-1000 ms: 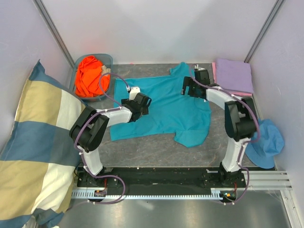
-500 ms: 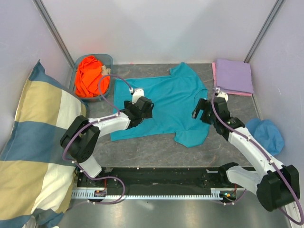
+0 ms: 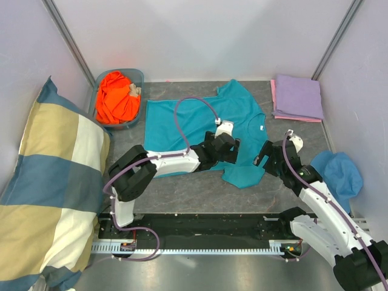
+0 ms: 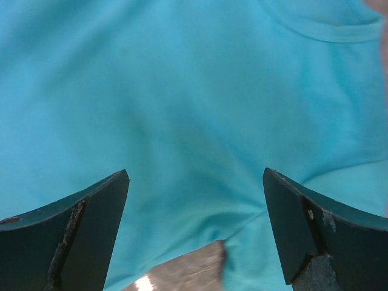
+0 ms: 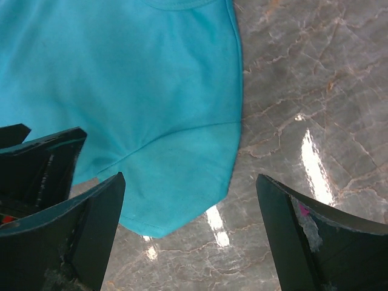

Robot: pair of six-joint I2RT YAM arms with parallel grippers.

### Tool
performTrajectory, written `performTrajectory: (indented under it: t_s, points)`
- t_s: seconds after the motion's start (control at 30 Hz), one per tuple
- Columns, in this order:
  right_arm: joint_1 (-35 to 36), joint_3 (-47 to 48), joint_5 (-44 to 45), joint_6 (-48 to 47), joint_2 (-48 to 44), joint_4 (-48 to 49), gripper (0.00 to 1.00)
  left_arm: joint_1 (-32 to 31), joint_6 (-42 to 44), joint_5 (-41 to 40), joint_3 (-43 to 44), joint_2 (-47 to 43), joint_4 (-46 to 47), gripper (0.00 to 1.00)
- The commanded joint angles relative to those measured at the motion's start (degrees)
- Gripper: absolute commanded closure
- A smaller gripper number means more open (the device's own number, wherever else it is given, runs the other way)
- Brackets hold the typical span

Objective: Fold and stack the t-shirts
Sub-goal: Flatten out the tshirt, then grap the side of the flattened tshirt closest away from the robot with both arms

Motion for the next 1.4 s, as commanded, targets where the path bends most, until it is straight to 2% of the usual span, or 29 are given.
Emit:
performTrajectory:
  t_s: [0.0, 0.43, 0.77, 1.37]
  points:
    - [0.3, -1.5, -0.5, 2.0, -0.9, -2.7, 0.02, -1.7, 2.7, 0.9, 3.3, 3.6, 1.9, 0.0]
    - [0.4, -3.6, -5.5, 2.6, 0.1, 1.3, 0.02, -1.7, 0.7, -2.0, -2.9, 5.8, -1.5, 0.0]
    - [0.4, -11.4, -7.7, 4.5, 2.5, 8.9, 0.02, -1.7, -0.9, -2.3, -4.3, 6.0, -2.0, 0.0]
    - [0.5, -17.3, -12.7, 7.2, 4.7, 17.1, 0.02, -1.7, -1.5, -3.1, -5.1, 5.2, -2.3, 0.0]
